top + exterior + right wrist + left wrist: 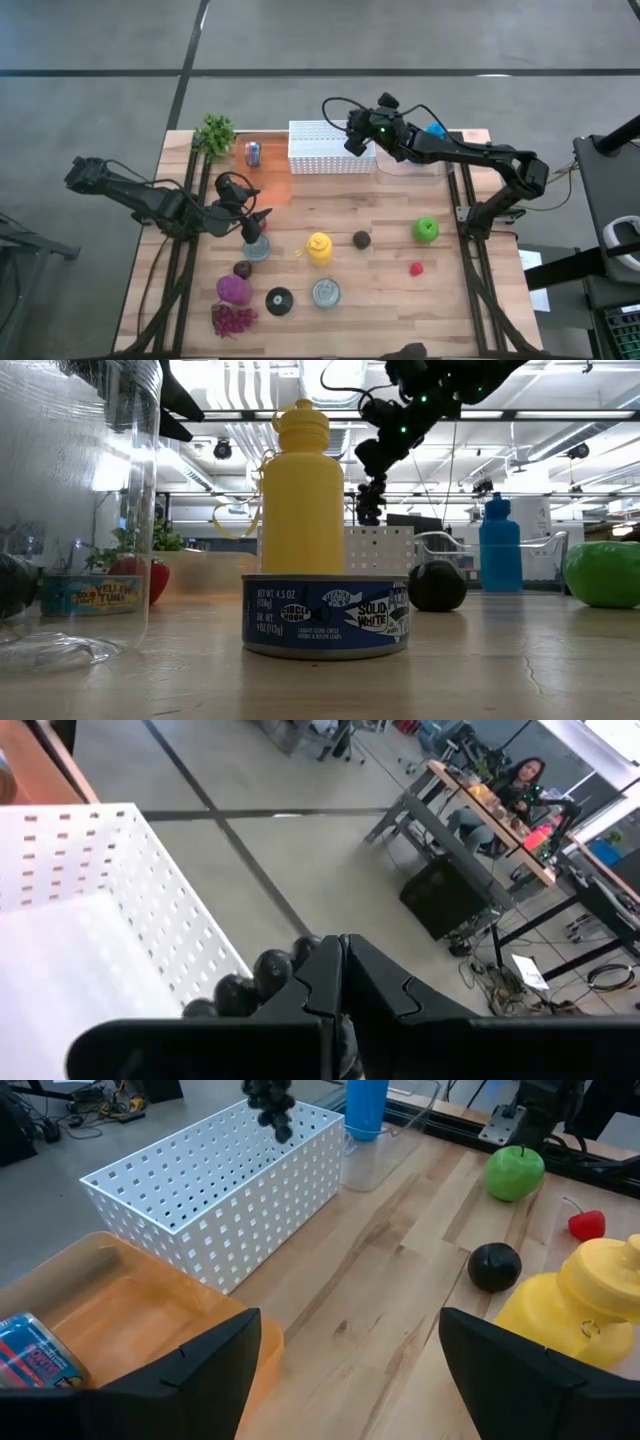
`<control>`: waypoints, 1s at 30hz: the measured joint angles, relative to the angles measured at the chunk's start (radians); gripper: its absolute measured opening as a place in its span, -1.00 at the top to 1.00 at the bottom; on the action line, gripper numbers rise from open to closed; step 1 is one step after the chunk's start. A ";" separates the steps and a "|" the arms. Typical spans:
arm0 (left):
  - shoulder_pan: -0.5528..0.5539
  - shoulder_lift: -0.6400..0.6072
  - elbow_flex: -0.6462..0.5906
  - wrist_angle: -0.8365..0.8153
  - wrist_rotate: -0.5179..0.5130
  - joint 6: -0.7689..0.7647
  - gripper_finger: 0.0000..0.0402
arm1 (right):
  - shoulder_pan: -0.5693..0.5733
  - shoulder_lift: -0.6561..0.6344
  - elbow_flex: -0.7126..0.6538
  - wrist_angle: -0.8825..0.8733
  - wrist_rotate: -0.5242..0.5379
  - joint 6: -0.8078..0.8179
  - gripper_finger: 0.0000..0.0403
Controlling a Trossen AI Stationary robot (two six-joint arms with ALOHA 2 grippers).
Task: Pick & Place Food Item
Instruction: Put the black grapes into the white bin
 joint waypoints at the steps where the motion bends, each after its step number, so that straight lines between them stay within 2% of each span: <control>1: 0.000 0.000 0.000 0.000 0.000 0.000 -0.53 | -0.001 0.005 0.000 0.001 0.000 0.000 0.96; 14: 0.000 0.000 -0.019 0.026 0.000 -0.001 -0.51 | -0.016 0.058 -0.050 0.001 0.003 0.034 0.96; 30: 0.000 0.000 -0.019 0.033 0.000 0.000 -0.53 | -0.036 0.105 -0.062 -0.095 0.001 0.083 0.96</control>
